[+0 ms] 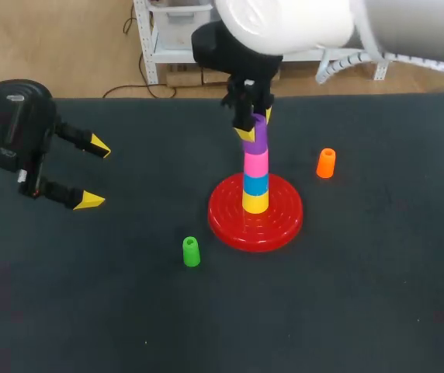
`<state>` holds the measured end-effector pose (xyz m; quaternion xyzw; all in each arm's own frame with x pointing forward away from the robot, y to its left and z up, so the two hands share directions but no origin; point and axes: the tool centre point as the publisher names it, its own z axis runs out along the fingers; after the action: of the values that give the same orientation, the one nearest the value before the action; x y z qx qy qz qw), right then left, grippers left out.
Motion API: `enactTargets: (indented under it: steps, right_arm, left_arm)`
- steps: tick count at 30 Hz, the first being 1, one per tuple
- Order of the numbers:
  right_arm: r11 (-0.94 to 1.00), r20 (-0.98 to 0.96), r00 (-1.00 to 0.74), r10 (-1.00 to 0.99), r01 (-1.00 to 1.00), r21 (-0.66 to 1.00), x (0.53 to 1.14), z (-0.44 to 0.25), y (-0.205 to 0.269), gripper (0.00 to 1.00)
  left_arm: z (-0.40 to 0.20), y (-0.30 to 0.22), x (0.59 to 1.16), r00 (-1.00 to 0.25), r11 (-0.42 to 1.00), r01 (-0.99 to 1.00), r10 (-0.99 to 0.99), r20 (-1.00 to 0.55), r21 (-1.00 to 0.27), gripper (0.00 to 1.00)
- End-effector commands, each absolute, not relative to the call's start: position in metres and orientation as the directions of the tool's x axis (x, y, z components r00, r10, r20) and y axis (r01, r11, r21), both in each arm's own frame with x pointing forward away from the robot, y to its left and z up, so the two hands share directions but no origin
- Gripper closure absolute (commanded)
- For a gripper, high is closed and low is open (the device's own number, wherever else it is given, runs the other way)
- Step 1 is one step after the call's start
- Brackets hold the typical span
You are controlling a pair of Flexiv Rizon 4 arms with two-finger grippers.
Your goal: Pick up and stack the cylinders on the red base in this order: pink,purple,orange,green
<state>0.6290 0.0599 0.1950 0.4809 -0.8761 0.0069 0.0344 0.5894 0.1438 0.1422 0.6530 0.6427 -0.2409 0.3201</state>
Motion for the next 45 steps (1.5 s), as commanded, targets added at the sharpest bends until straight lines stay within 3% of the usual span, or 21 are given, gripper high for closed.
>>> enactTargets:
  steps: [1, 45]
  right_arm:
    - [0.545, 0.101, -0.539, -0.837, -0.837, 0.051, 0.639, 0.190, 0.057, 1.00]
    - [0.541, 0.081, -0.536, -0.841, -0.838, 0.073, 0.650, 0.175, 0.055, 1.00]
  left_arm:
    - [0.141, 0.144, 0.591, 0.060, 0.030, 0.994, 0.684, -0.727, 0.109, 0.00]
    - [0.141, 0.144, 0.591, 0.060, 0.030, 0.994, 0.684, -0.727, 0.109, 0.00]
